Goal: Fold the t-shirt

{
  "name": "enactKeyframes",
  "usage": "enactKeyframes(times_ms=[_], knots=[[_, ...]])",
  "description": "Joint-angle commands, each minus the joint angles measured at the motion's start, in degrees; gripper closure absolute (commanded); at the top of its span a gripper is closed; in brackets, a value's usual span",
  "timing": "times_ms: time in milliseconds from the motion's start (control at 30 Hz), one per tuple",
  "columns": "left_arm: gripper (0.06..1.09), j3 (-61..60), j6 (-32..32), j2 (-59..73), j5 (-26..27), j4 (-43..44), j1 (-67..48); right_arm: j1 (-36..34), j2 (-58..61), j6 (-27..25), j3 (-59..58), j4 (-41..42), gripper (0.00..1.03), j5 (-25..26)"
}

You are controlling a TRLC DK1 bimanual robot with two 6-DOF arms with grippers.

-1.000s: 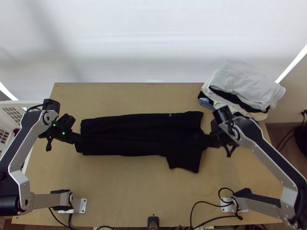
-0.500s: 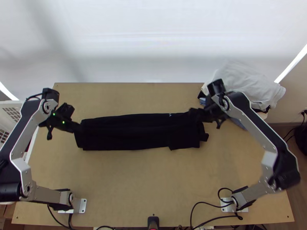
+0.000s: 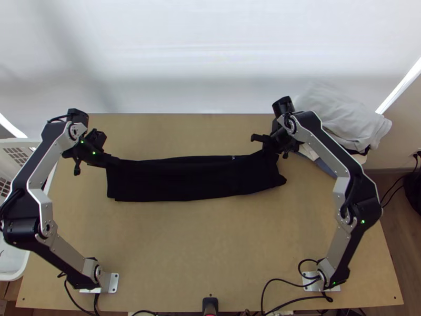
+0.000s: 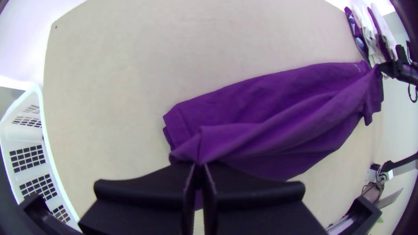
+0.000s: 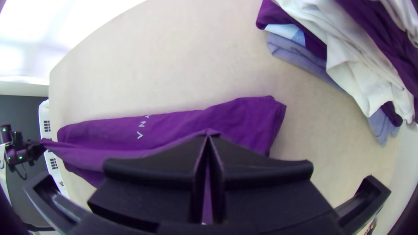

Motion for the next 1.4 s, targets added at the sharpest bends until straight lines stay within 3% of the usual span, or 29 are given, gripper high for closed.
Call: enactKeyframes(times_ms=[0,167,200,233,300,333,367,400,433,533,700,967,1100,1367], knots=[[1.05,1.30,-1.30,2.40,0.23,0.47,0.62,-0.91,1.95,-0.21,2.43,0.20,1.00,1.22],[1.04,0.86,-2.35,3.89,0.32,1.62,0.71,-0.73,2.04,-0.12,2.43,0.99,1.00,2.19],[0.98,0.51,-2.09,3.80,0.67,1.88,0.62,-0.65,1.95,-0.12,2.43,1.17,0.99,2.54],[0.88,-0.19,-1.30,3.01,1.72,2.41,0.71,-0.56,1.77,-0.12,2.51,1.34,0.90,2.72],[0.63,-2.12,-0.51,0.64,2.95,5.40,0.62,-0.38,1.25,0.06,2.43,1.34,0.51,2.72],[0.47,-2.47,-0.42,-0.33,3.22,5.75,0.53,-0.29,0.72,0.06,2.16,1.78,0.30,2.72],[0.30,-2.39,-0.42,-0.68,3.57,5.57,0.36,-0.29,0.10,0.06,1.90,2.22,0.15,2.63],[0.17,-2.12,-0.42,-0.86,3.66,4.96,0.18,-0.21,-0.60,0.06,1.72,2.31,0.11,2.72],[0.10,-2.04,-0.42,-1.12,3.74,4.34,0.10,-0.12,-1.65,0.06,1.55,2.93,0.10,2.80],[0.10,-3.09,-1.30,-3.84,6.64,6.01,1.77,-0.12,-5.70,0.23,0.41,4.68,0.04,3.16],[0.10,-4.58,-1.39,-6.74,15.43,6.89,8.36,-0.38,-14.22,1.11,-0.74,5.39,0.04,3.16],[0.11,-12.76,1.42,-10.08,25.10,8.82,15.83,-1.44,-23.45,1.38,-3.64,5.04,0.04,2.36],[0.11,-16.27,2.74,-10.08,28.09,9.53,17.85,-2.84,-25.65,3.92,-2.76,3.72,0.04,-3.79],[0.11,-21.55,5.47,-6.48,28.27,15.06,18.64,-6.18,-26.70,10.43,2.08,1.17,0.04,-15.92]])
